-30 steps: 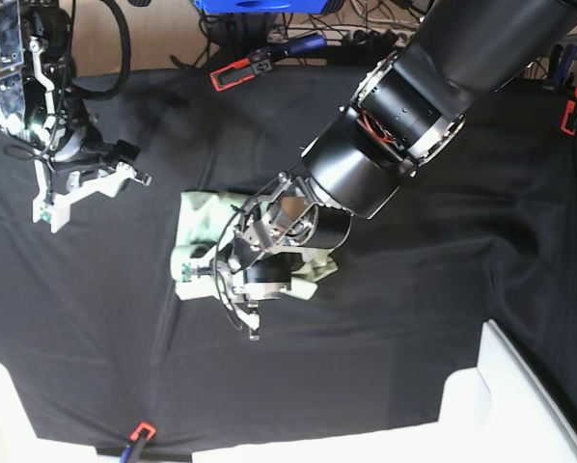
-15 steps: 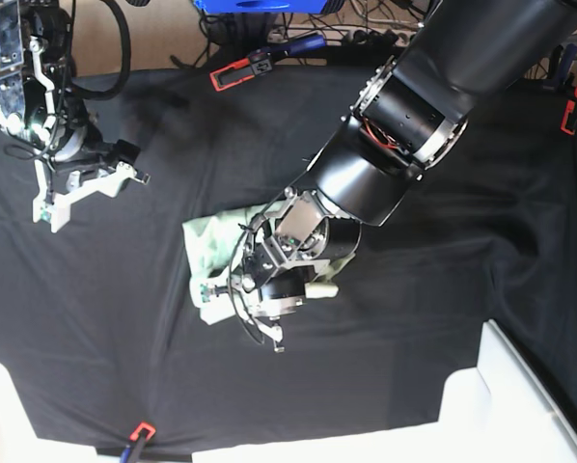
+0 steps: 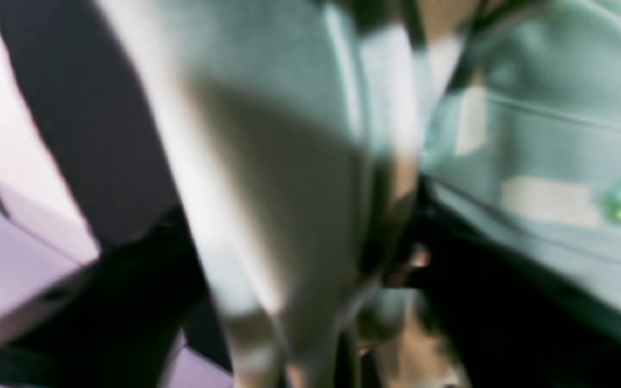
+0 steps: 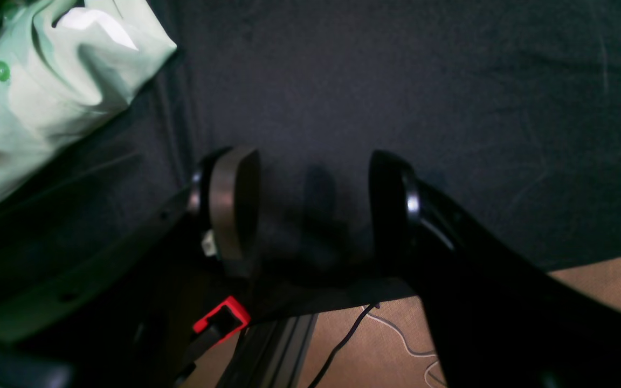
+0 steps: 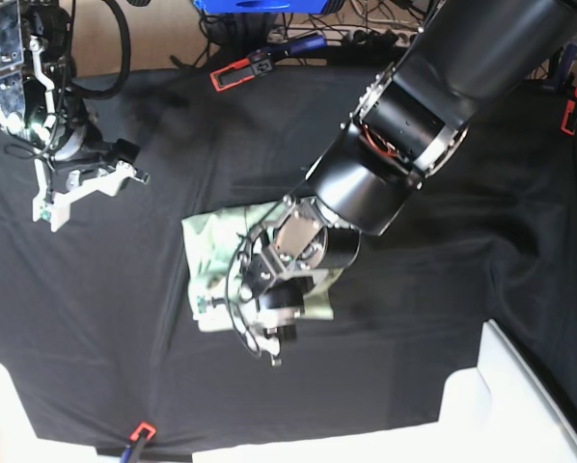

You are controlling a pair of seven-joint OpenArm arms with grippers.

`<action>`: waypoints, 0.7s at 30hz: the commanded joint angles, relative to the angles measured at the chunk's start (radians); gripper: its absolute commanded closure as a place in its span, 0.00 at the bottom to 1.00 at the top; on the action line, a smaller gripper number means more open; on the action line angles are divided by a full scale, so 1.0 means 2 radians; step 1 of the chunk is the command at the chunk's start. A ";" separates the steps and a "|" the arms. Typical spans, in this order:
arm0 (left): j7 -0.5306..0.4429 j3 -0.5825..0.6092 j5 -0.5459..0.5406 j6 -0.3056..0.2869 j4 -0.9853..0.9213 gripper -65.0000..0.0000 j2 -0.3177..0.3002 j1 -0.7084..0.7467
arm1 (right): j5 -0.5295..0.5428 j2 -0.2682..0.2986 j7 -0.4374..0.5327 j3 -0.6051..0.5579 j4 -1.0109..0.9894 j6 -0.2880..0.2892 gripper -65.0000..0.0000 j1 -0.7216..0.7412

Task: Fold the T-shirt properly
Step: 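Drag the folded shirt with the left gripper toward the table's middle, then release the shirt and smooth its folded edge with the left gripper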

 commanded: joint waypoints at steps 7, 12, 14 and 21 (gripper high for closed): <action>-0.001 -0.006 0.094 0.007 0.062 0.17 0.006 -0.025 | 0.000 0.004 0.006 0.001 0.007 0.004 0.52 0.002; 0.047 -0.006 0.113 -0.007 0.162 0.18 0.006 -0.009 | 0.000 0.004 0.006 0.000 0.007 0.004 0.52 0.004; 0.075 -0.006 0.113 -0.030 0.196 0.28 0.006 0.002 | 0.000 0.004 0.006 0.000 0.007 0.004 0.52 0.004; 0.133 -0.078 0.114 -0.039 0.279 1.00 0.006 0.086 | 0.000 0.004 0.006 0.000 0.007 0.005 0.52 0.002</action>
